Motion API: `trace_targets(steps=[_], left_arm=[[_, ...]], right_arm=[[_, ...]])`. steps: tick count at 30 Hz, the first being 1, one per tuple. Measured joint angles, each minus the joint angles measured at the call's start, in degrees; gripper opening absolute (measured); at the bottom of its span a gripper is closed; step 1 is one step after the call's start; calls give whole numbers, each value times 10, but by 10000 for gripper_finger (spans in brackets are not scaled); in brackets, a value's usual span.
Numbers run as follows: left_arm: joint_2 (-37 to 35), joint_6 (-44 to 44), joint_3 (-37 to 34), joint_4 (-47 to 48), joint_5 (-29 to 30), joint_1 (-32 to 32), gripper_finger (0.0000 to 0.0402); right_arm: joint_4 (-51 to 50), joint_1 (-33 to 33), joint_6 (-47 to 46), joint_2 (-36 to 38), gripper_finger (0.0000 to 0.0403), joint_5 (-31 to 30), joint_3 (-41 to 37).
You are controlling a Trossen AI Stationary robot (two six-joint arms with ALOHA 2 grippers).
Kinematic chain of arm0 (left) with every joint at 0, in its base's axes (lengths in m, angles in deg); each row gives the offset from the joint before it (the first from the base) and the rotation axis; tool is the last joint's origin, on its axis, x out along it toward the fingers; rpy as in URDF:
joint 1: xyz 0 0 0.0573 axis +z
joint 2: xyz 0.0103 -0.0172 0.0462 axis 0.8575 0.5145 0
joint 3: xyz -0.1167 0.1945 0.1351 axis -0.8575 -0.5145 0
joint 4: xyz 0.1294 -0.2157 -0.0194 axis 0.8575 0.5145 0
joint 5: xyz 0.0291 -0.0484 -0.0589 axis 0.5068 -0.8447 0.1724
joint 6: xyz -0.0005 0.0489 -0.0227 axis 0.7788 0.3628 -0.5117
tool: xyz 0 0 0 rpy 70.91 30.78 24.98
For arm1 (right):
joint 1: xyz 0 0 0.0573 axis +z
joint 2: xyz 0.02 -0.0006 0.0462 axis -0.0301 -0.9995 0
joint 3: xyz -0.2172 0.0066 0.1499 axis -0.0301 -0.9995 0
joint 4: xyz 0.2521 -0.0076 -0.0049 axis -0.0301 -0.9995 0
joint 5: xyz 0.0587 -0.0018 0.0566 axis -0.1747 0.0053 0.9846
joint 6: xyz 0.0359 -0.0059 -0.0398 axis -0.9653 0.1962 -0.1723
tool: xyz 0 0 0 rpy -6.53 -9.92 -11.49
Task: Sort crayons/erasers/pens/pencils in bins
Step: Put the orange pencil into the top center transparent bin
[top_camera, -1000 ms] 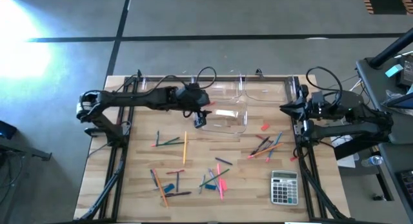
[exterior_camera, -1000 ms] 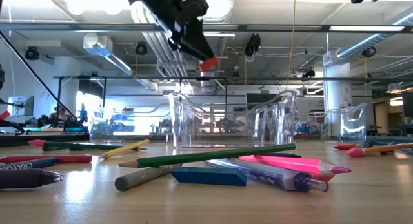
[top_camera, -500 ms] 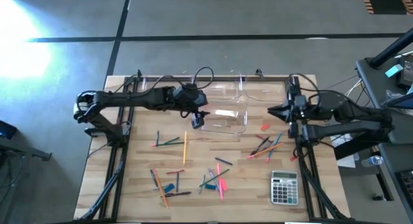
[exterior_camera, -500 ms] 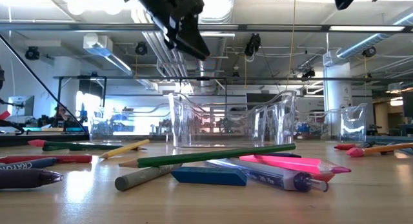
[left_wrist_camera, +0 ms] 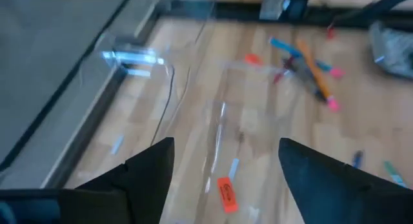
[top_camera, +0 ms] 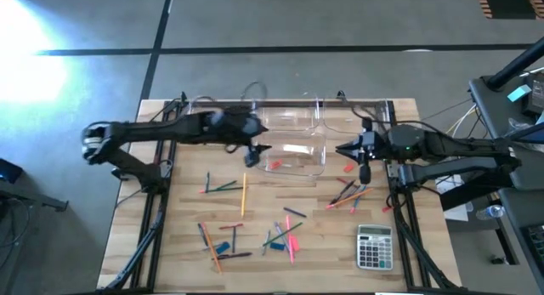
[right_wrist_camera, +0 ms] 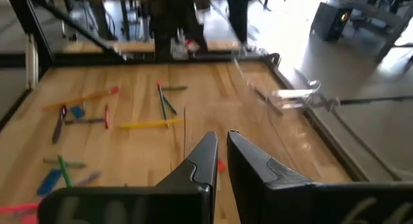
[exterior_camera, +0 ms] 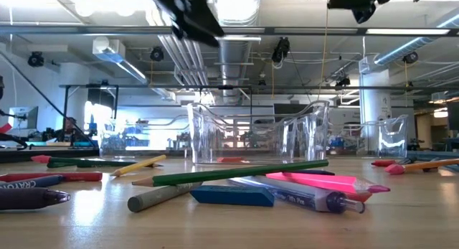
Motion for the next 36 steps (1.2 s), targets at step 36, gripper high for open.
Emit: trace_targets(steps=[36], left_arm=[[-263,6,-454,-673,20,-41,239]], right_arm=[[80,0,79,-136,29,-65,0]])
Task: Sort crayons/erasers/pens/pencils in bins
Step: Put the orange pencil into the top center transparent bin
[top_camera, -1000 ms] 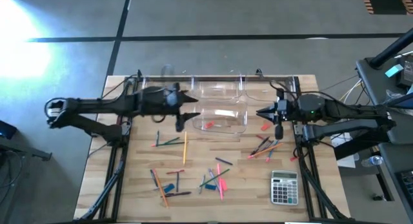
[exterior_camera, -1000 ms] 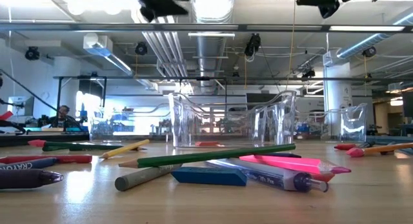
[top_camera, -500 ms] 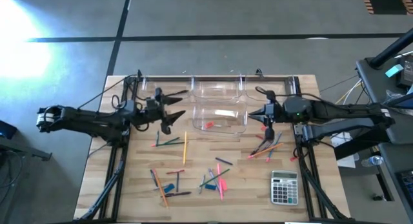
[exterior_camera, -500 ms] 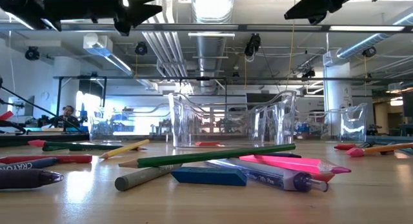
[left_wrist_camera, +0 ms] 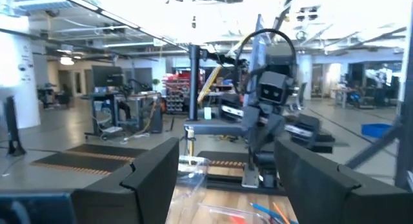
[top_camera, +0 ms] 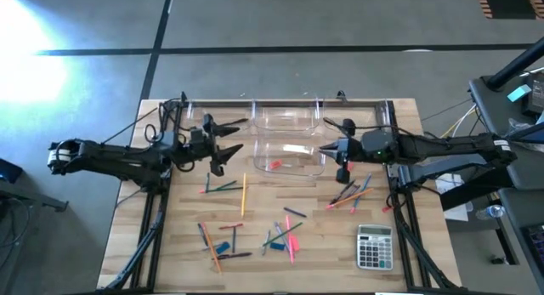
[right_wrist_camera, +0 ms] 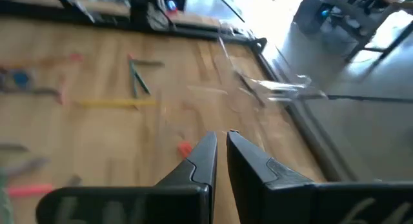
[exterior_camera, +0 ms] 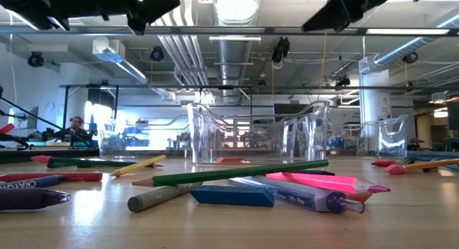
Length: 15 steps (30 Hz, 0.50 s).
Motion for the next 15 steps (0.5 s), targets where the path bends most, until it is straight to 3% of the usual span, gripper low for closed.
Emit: trace_targets(steps=[5,15], left_arm=[[16,0,-10,3,-3,0,239],[78,-60,2,1,-26,0,239]], right_arm=[[-56,0,-24,3,29,-52,0],[-120,0,-154,27,28,-60,2]])
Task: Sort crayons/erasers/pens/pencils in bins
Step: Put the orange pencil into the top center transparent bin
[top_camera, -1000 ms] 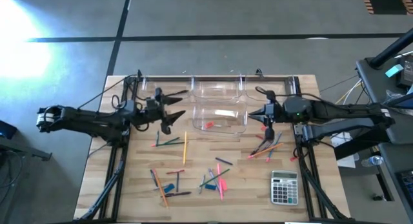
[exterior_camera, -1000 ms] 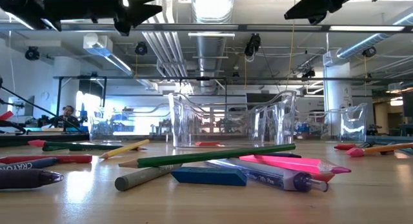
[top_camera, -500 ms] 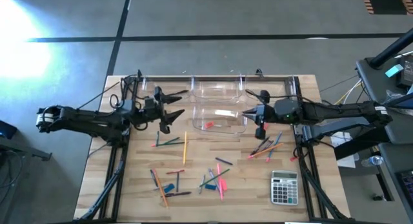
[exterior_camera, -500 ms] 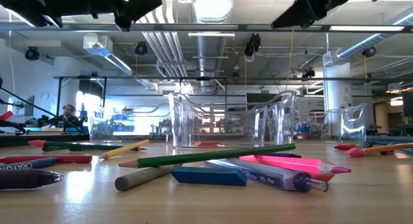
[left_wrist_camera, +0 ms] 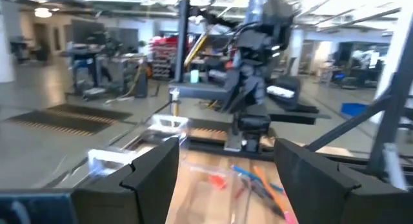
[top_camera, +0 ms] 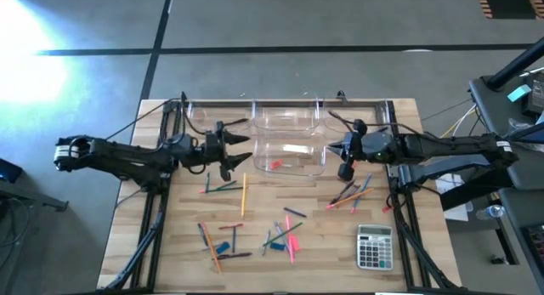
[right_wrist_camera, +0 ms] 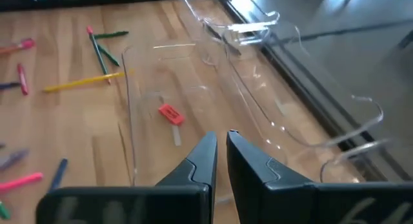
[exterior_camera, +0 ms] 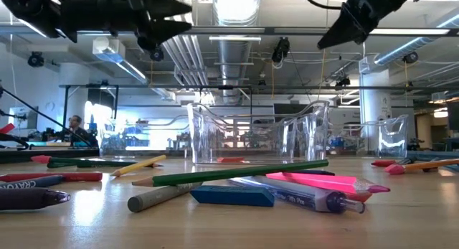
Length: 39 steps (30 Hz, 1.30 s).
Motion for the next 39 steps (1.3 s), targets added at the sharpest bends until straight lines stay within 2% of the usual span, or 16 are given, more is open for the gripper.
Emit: trace_targets(steps=[4,8,10,13,16,19,22,27,30,34,39], left_arm=[[-15,4,11,-1,-41,0,239],[-41,41,6,-3,-45,0,239],[-44,25,-3,-1,-47,0,239],[-35,-45,-9,4,-53,0,239],[-35,-44,1,4,-55,1,239],[-42,-21,6,1,-59,0,239],[-52,-18,4,7,-69,0,239],[-78,-14,1,37,-71,0,239],[-93,-14,0,40,-71,0,239],[-114,-14,0,62,-72,0,239],[-128,-14,-1,81,-72,0,239]], right_arm=[[-104,-3,-7,-6,28,1,52],[-223,-4,-43,-27,29,6,135],[-278,-4,-42,-40,29,25,174],[-356,-4,-45,-61,29,49,216],[-416,-4,-64,-84,29,50,231],[-455,-4,-65,-106,32,90,221],[-462,2,-66,-126,55,144,191],[-461,16,-67,-162,123,154,136],[-446,17,-62,-171,150,167,108],[-390,22,-62,-153,157,181,68],[-341,24,-62,-114,145,181,14]])
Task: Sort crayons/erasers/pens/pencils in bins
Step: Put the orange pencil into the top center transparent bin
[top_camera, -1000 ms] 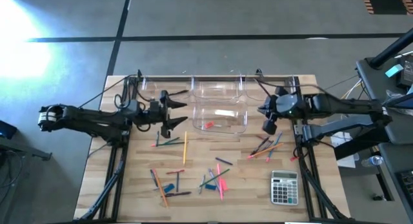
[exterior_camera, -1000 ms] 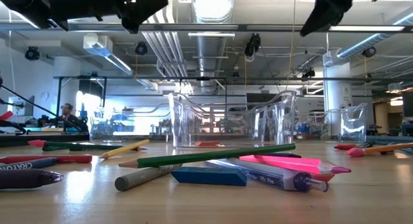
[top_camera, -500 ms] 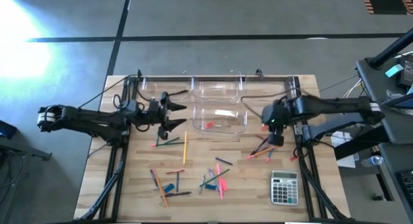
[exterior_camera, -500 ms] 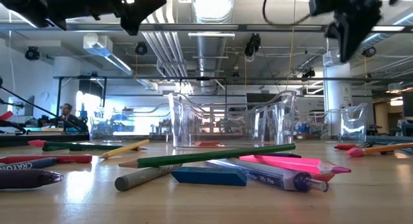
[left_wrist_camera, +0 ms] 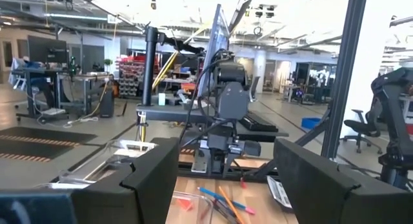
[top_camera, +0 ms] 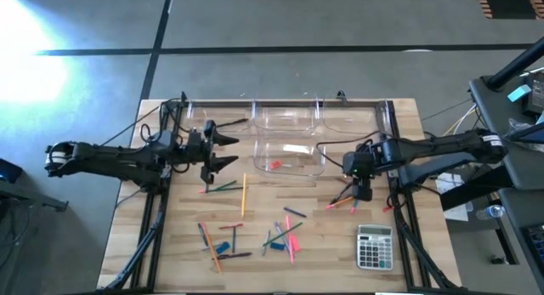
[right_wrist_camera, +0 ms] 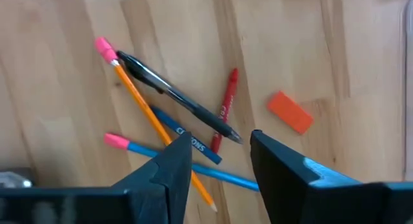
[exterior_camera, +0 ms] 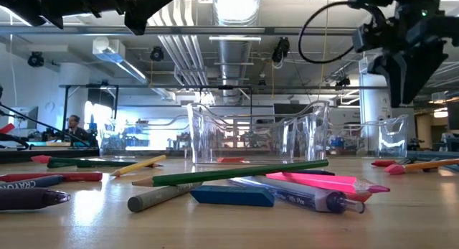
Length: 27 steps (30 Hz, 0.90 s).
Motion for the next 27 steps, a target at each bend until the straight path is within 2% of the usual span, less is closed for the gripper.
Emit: trace_targets(steps=[10,17,27], left_arm=[[20,0,-1,-8,0,0,239],[34,-2,-1,-27,0,0,239],[33,-2,-1,-25,1,0,239]], right_arm=[[88,0,-24,14,139,1,-81],[98,0,-34,-9,152,1,-71],[104,2,-48,-34,144,14,-68]])
